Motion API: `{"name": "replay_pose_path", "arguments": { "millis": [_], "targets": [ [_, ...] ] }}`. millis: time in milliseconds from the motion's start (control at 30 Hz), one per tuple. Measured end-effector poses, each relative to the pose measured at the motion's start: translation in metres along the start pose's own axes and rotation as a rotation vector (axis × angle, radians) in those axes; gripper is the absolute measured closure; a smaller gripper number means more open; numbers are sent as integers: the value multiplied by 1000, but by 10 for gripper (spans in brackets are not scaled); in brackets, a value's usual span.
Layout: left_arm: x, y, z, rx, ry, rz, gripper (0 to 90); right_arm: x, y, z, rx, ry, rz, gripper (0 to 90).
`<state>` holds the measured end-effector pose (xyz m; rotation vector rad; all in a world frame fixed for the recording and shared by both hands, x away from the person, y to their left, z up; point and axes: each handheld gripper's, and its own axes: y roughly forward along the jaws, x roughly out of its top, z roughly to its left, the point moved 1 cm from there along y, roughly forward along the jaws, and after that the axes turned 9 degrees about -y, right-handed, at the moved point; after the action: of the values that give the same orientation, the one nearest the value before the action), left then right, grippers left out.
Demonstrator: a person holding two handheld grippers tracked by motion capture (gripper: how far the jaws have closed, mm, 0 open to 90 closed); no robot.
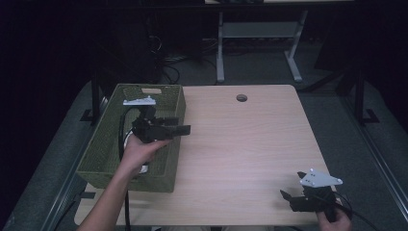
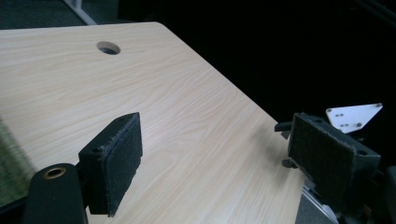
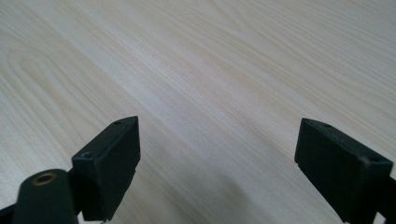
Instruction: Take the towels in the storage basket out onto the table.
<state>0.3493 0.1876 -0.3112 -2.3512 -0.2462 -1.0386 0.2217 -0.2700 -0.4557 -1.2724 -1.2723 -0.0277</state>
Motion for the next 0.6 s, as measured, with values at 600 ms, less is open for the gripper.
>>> {"name": "replay_pose_path", "arguments": {
  "millis": [600],
  "targets": [
    [-5, -35, 25, 91, -9, -26, 201, 2, 1, 2, -3, -10, 2, 139]
  ]
}}
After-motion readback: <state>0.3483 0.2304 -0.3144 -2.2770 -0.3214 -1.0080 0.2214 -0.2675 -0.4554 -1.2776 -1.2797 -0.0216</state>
